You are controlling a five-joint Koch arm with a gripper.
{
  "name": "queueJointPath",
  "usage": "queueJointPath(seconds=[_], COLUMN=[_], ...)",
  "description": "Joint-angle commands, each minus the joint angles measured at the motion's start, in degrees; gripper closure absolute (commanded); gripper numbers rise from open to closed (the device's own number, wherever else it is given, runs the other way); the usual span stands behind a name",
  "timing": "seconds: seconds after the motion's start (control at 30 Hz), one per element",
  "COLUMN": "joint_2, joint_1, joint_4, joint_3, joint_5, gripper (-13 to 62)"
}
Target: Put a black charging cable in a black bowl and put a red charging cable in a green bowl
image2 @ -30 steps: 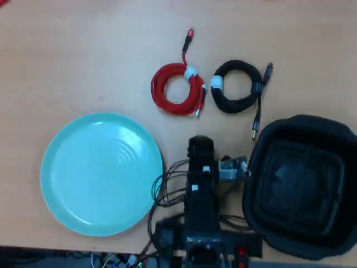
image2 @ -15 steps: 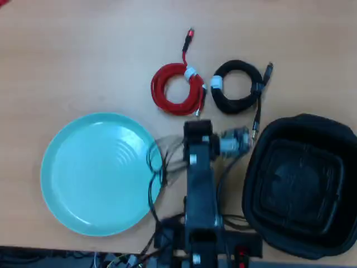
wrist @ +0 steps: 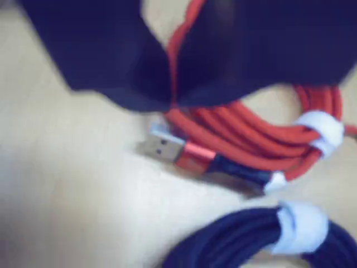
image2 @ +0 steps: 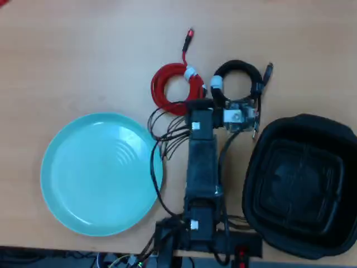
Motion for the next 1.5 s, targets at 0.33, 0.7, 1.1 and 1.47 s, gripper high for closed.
queueJointPath(seconds=[0.33,0.7,1.1,1.47], joint_2=[-15.03,-19.69,-20.57,-22.59], joint_1=[9.32,5.54,6.59,7.82], joint_4=[10.72,10.9,18.02,19.16], joint_3=[-21.36,-21.62,-22.5,-21.09], joint_5=[12.13,13.62,13.8,13.62], gripper=[55.0,55.5,45.0,-9.7])
